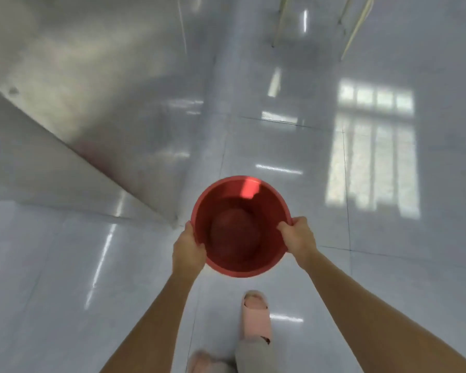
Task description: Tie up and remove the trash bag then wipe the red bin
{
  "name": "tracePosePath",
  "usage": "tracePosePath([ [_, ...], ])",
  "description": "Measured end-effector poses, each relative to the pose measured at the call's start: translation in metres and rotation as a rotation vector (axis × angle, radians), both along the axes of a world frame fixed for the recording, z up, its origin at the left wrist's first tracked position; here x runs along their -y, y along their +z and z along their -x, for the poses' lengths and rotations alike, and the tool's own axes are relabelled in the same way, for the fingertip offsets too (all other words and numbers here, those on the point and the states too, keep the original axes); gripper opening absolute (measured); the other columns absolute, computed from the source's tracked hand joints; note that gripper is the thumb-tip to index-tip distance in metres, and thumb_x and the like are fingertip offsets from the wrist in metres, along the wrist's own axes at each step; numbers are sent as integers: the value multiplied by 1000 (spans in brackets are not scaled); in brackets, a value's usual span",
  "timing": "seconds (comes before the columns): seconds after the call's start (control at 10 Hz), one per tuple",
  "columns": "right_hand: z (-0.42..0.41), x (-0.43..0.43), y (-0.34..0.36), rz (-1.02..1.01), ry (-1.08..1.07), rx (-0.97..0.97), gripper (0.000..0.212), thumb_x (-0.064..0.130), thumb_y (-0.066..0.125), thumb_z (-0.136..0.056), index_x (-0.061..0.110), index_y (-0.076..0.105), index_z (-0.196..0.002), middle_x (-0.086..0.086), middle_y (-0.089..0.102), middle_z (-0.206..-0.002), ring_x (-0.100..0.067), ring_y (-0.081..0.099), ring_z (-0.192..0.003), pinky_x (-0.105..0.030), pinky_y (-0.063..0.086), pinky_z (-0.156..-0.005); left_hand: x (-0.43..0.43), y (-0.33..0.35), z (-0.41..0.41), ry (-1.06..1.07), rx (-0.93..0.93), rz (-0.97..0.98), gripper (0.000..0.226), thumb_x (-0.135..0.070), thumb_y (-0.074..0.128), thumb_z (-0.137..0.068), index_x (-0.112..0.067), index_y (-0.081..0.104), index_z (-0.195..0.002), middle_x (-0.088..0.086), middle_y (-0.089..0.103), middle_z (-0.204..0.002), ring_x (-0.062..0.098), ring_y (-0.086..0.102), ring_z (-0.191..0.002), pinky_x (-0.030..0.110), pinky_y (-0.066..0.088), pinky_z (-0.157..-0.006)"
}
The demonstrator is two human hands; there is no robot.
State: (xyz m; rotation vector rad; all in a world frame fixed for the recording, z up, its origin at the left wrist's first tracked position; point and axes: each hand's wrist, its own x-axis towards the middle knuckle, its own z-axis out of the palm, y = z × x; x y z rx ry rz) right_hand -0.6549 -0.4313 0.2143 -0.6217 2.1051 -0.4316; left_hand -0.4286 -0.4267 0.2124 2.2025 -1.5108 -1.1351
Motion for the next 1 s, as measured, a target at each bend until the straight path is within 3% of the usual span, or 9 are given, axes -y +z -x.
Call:
tracePosePath([
  [0.2, 20, 59, -44, 18, 40, 93, 39, 31, 57, -83, 10, 47, -115, -10, 63, -105, -30, 62, -91, -43, 54, -83, 66, -55, 11, -29, -81, -15, 48, 11, 54, -80, -7, 49, -124, 20, 61, -103, 42, 64, -92, 53, 55, -80],
  [0.6, 26, 115, -133, 41, 78, 241, 36, 29, 58, -82, 14, 55, -115, -8, 64, -114, -29, 61, -105, -49, 51, -95, 135, -164, 11, -41, -19, -75, 50, 2, 62, -84, -16, 46, -127, 19, 61, -113, 43, 62, -100, 52, 53, -87],
  [0.8, 20, 115, -95, 19, 122, 220, 34, 26, 54, -88, 11, 64, -116, -10, 66, -104, -33, 61, -108, -45, 48, -99, 125, -112, 24, -59, -57, -84, 33, -6, 56, -87, -5, 55, -120, 22, 64, -111, 39, 59, -104, 46, 50, -90],
  [1.0, -12, 96, 23, -7, 439, -21, 35, 21, 38, -96, 1, 52, -121, -17, 59, -113, -35, 56, -106, -41, 42, -93, 109, 19, 23, -92, 44, -55, 38, -5, 45, -94, 0, 44, -131, 20, 52, -133, 34, 51, -119, 39, 41, -95],
])
